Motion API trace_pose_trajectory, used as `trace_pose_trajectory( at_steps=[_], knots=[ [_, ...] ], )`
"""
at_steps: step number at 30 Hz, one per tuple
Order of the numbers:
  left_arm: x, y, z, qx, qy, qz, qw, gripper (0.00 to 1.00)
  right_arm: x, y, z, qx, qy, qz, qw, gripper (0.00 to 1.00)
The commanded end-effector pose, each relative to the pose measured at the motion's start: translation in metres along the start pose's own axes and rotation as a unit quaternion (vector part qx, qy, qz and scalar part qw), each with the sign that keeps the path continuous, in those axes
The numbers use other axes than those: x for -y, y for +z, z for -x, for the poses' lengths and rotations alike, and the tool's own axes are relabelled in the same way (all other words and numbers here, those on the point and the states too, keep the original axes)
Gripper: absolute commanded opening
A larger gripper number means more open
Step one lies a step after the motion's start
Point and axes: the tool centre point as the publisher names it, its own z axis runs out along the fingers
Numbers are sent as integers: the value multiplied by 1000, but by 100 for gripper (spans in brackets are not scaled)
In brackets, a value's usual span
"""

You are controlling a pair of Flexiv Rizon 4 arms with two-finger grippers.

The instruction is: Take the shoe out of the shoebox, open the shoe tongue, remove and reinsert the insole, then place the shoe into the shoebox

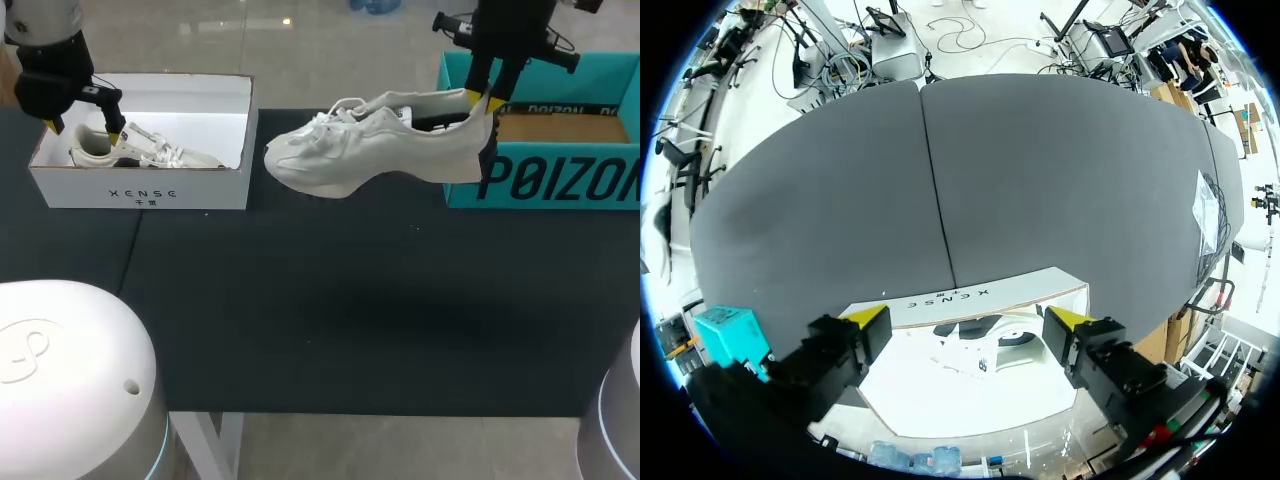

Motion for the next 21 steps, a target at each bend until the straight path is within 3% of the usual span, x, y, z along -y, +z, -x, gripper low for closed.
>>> trace_pose_trajectory(
  at_steps=[1, 7, 21],
  knots=[
    [1, 0, 0, 0, 1, 1, 1000, 100, 9, -1, 14, -26, 17, 6, 999, 0],
    [1, 0, 0, 0, 1, 1, 1000, 100, 15, 1, 16, -45, 24, 9, 999, 0],
    [1, 0, 0, 0, 1, 1, 1000, 100, 9, 4, 20, -82, 0, 2, 997, 0]
  ],
)
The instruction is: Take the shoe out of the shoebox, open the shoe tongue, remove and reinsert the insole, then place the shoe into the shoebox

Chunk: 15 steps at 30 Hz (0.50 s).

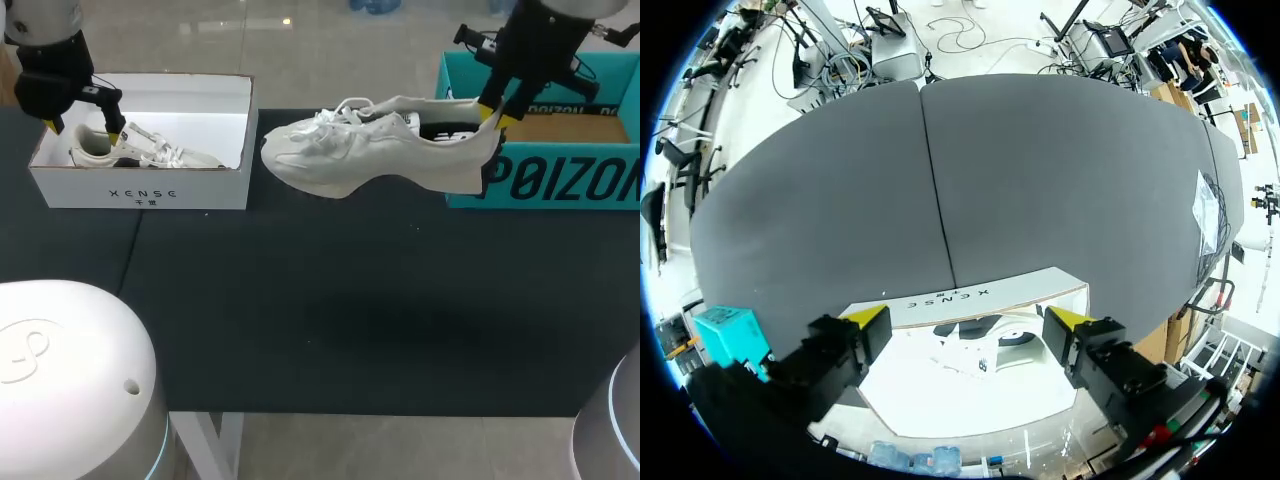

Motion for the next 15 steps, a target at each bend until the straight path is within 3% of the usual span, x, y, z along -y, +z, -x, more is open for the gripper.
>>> trace_pose_trajectory(
  at_steps=[1, 15],
  knots=[
    [1, 0, 0, 0, 1, 1, 1000, 100, -2, 2, 5, -21, -2, -4, 1000, 0],
    [1, 0, 0, 0, 1, 1, 1000, 100, 10, 28, 8, -29, -17, -17, 999, 0]
  ],
)
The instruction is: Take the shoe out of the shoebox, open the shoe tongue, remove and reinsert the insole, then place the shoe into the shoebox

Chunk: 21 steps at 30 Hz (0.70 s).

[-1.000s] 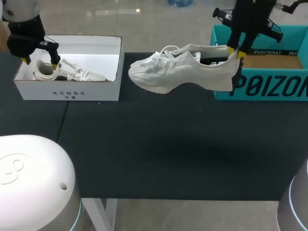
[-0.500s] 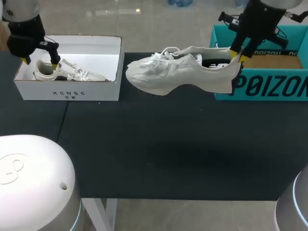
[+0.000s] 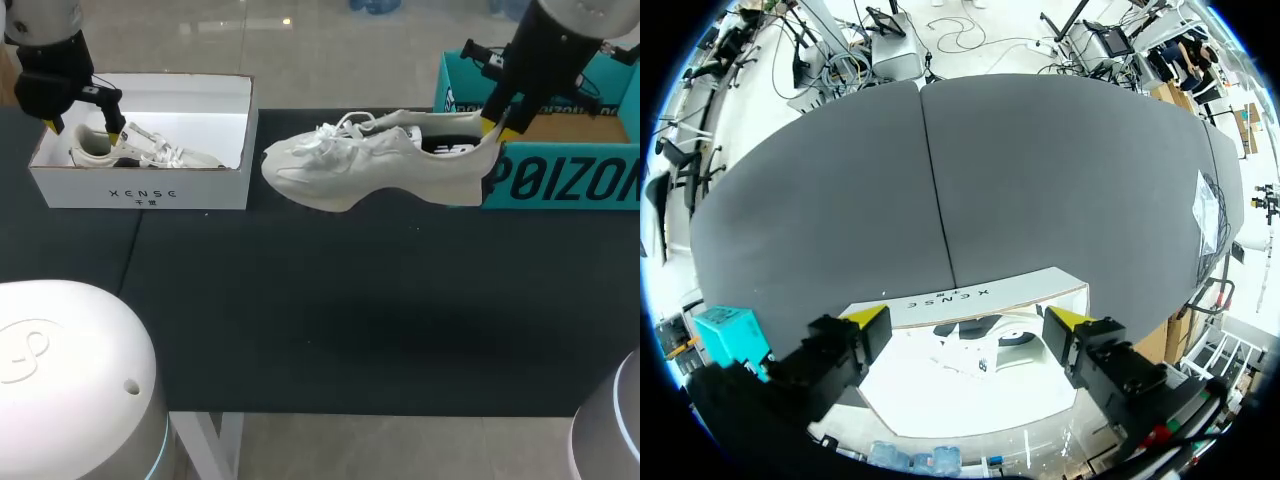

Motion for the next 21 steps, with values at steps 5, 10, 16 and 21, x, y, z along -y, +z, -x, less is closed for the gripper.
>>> trace_pose_trajectory(
  at_steps=[5, 10, 16, 21],
  knots=[
    [1, 0, 0, 0, 1, 1, 1000, 100, 8, 31, 6, -9, -4, -9, 1000, 0],
    [1, 0, 0, 0, 1, 1, 1000, 100, 20, 58, 14, -16, -5, -15, 1000, 0],
    [1, 0, 0, 0, 1, 1, 1000, 100, 37, 93, 21, -4, -27, -31, 999, 0],
    [1, 0, 0, 0, 1, 1, 1000, 100, 45, 116, 29, 15, -27, -35, 999, 0]
  ],
)
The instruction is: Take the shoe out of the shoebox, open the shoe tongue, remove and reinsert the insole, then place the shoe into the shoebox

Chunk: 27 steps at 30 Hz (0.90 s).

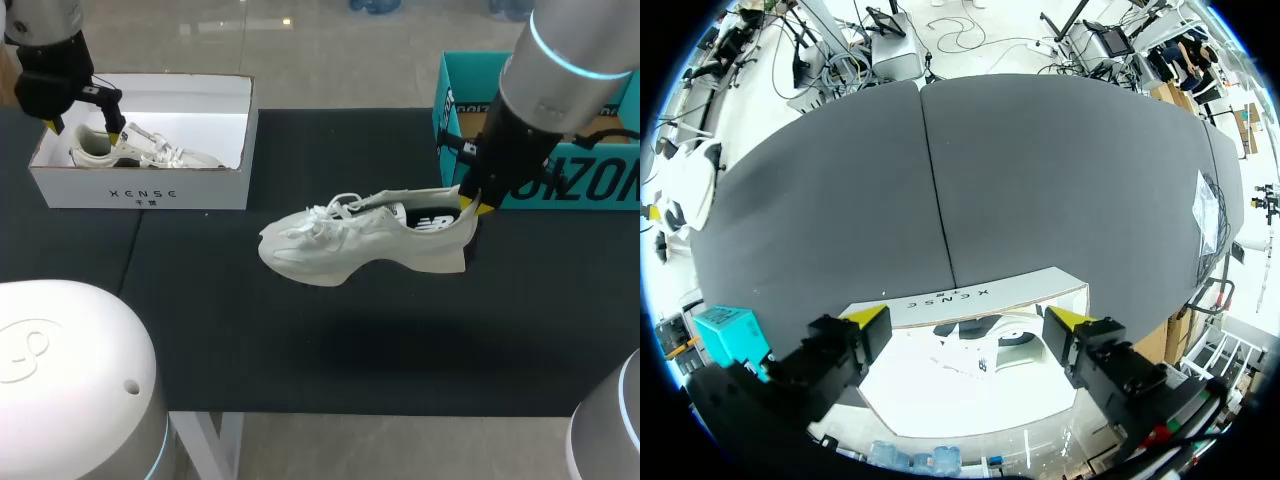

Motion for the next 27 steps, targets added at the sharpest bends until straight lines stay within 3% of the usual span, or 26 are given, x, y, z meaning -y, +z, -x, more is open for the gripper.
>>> trace_pose_trajectory(
  at_steps=[1, 17, 27],
  knots=[
    [1, 0, 0, 0, 1, 1, 1000, 100, 4, 27, 3, -10, -3, -1, 1000, 0],
    [1, 0, 0, 0, 1, 1, 1000, 100, 33, 106, 30, 20, 25, -33, 999, 0],
    [1, 0, 0, 0, 1, 1, 1000, 100, 42, 141, 43, 23, 34, -35, 999, 0]
  ],
)
